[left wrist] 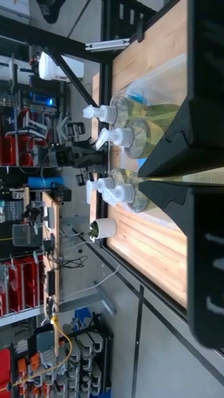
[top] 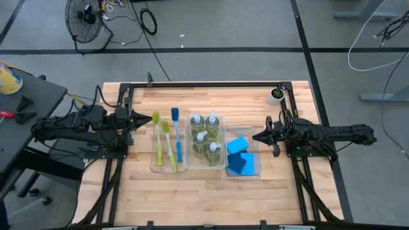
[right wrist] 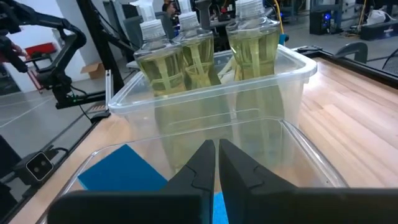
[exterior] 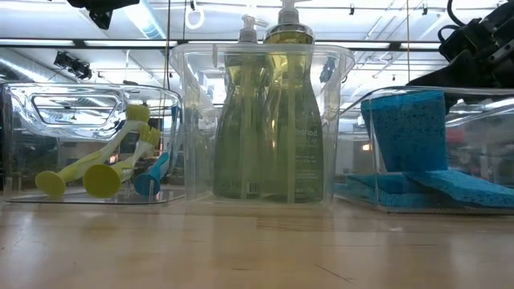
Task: Pick & Place Kitchen Sink Supplies
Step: Return to Home Position
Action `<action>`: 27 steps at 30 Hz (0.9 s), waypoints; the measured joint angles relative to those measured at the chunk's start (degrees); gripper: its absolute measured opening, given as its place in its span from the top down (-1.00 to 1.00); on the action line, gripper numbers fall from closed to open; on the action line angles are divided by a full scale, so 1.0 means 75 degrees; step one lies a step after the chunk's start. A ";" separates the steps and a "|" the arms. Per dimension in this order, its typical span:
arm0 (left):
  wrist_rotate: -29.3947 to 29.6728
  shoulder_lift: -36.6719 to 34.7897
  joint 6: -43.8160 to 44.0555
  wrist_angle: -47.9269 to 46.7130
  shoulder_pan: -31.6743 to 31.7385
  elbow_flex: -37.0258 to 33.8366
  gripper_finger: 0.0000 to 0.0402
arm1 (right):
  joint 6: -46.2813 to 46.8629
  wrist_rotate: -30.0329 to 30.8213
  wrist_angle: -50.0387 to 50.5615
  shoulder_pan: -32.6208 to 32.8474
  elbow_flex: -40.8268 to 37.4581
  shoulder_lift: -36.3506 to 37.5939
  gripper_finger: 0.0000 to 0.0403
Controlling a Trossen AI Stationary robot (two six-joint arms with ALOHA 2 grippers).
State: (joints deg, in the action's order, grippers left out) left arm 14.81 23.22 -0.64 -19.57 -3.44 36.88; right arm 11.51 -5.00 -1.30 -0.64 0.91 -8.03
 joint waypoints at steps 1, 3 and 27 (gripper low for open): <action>0.0001 0.0000 0.0000 0.0021 0.0002 0.0000 0.87 | 0.0000 -0.0001 0.0000 0.0000 0.0000 0.0000 0.88; 0.0003 0.0000 -0.0002 0.0002 0.0002 0.0000 0.87 | 0.0000 -0.0002 0.0000 0.0000 0.0000 0.0000 0.88; -0.0366 -0.0138 0.0382 0.1505 -0.0004 -0.1136 0.87 | -0.0003 0.0001 0.0005 0.0000 0.0003 0.0000 0.88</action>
State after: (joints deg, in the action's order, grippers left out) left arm 12.06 22.19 2.22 -8.28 -3.47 28.36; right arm 11.49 -4.99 -1.26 -0.64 0.93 -8.03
